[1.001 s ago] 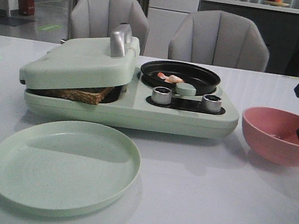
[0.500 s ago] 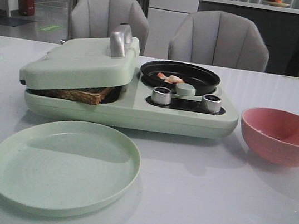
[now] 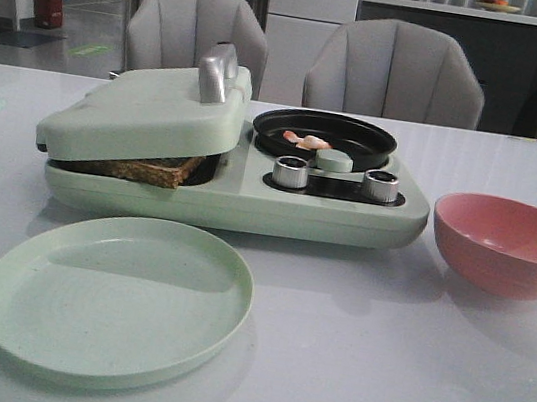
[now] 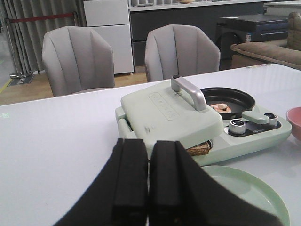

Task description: Make breakfast with bread and shrimp

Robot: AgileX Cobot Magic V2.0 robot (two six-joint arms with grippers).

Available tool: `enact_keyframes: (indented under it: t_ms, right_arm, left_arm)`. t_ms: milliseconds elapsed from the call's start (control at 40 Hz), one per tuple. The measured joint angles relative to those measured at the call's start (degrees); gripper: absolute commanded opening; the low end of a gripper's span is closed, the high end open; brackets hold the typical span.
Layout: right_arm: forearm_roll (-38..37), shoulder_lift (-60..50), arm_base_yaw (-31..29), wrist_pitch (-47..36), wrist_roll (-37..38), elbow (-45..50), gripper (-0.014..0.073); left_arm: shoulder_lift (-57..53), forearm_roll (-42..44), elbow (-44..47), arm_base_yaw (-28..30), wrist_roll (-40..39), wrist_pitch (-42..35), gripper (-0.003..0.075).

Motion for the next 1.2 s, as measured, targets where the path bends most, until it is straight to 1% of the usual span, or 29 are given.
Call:
enact_keyframes:
  t_ms: [225, 325, 425, 575, 650, 851, 976, 1126, 1151, 1201]
  right_arm:
    - [1.06, -13.17, 7.58, -16.34, -0.09, 17.80, 0.0470]
    - [1.19, -18.72, 10.36, -21.20, -0.09, 23.67, 0.0470]
    - [1.19, -24.88, 12.02, -24.05, -0.09, 28.84, 0.0465]
    - [1.33, -34.78, 12.52, -24.95, -0.09, 36.18, 0.0434]
    - [1.43, -39.75, 12.52, -24.82, -0.09, 38.94, 0.0435]
    - [1.43, -52.87, 12.52, -21.18, -0.09, 46.29, 0.0435]
    - [1.43, -55.76, 12.52, -19.45, -0.13, 49.42, 0.0435]
    - [1.43, -55.87, 12.52, -18.93, -0.13, 50.77, 0.0434]
    - [1.43, -55.87, 12.52, -18.93, -0.22, 50.77, 0.0431]
    - [1.43, -55.87, 12.52, -18.93, -0.22, 50.77, 0.0398]
  left_arm:
    - [0.00, 0.00, 0.00, 0.00, 0.00, 0.00, 0.0113]
    - [0.00, 0.00, 0.00, 0.00, 0.00, 0.00, 0.0113]
    - [0.00, 0.00, 0.00, 0.00, 0.00, 0.00, 0.0113]
    - [0.00, 0.00, 0.00, 0.00, 0.00, 0.00, 0.0113]
    - [0.00, 0.00, 0.00, 0.00, 0.00, 0.00, 0.0113]
    - [0.00, 0.00, 0.00, 0.00, 0.00, 0.00, 0.0113]
    - [0.00, 0.00, 0.00, 0.00, 0.00, 0.00, 0.0113]
    - [0.00, 0.00, 0.00, 0.00, 0.00, 0.00, 0.0113]
    - [0.00, 0.00, 0.00, 0.00, 0.00, 0.00, 0.0113]
    - [0.00, 0.00, 0.00, 0.00, 0.00, 0.00, 0.0113]
